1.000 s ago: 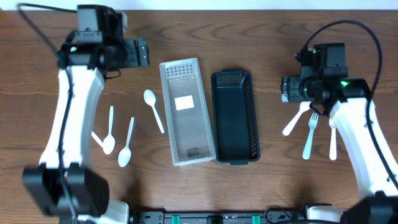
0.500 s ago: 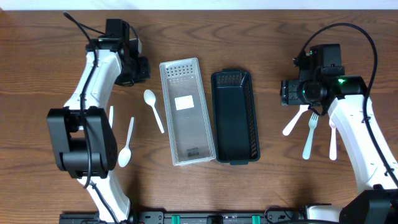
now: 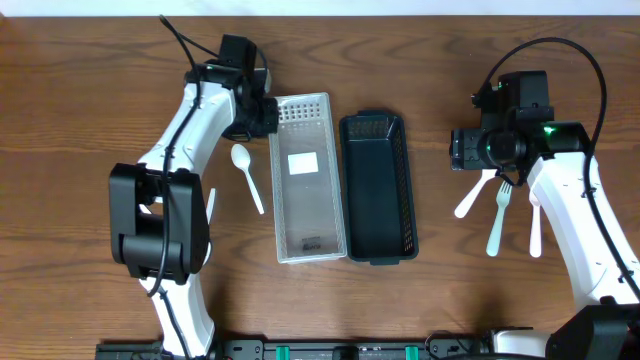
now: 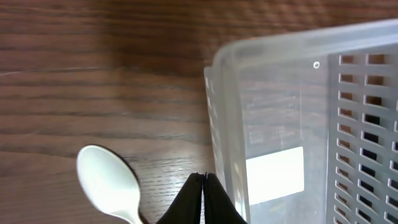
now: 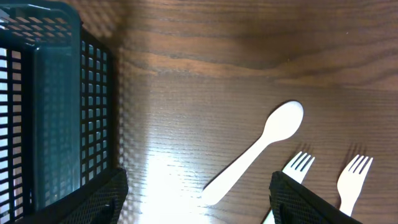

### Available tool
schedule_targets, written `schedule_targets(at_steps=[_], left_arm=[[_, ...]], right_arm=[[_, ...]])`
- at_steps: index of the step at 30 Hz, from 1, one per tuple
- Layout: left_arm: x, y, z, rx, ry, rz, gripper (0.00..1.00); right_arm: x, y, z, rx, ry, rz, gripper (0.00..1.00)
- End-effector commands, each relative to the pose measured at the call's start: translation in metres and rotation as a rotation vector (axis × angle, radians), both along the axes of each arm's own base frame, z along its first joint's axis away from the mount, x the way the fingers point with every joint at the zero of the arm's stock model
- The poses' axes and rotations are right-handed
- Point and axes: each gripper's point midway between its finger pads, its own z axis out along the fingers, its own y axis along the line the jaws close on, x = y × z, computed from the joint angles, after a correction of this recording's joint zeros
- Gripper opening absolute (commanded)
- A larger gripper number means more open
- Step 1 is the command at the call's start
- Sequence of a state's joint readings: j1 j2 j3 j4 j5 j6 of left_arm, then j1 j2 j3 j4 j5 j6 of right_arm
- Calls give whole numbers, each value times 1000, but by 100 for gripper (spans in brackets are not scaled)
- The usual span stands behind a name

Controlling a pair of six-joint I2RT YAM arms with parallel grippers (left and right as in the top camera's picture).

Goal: Pack container

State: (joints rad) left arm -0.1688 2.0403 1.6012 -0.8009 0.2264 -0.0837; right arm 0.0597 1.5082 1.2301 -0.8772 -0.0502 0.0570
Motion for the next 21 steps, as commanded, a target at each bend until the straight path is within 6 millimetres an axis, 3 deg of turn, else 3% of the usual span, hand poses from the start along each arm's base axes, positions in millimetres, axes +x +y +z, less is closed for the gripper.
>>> schedule_targets(at_steps=[1,13,20,21], left_arm=[[2,-2,-1,-3,5,19,6],[-11,-31,-2,1,22,-52,6],[-8,-23,0,16,14,-34,7],[-6,-18,2,24,8,-24,14]], right_arm=[[3,-3,5,7,-9,-16,76],[3,-3,5,7,-8,-16,77],[3,-3,4,5,-7,-12,80],[3,-3,4,5,-6,-12,80]])
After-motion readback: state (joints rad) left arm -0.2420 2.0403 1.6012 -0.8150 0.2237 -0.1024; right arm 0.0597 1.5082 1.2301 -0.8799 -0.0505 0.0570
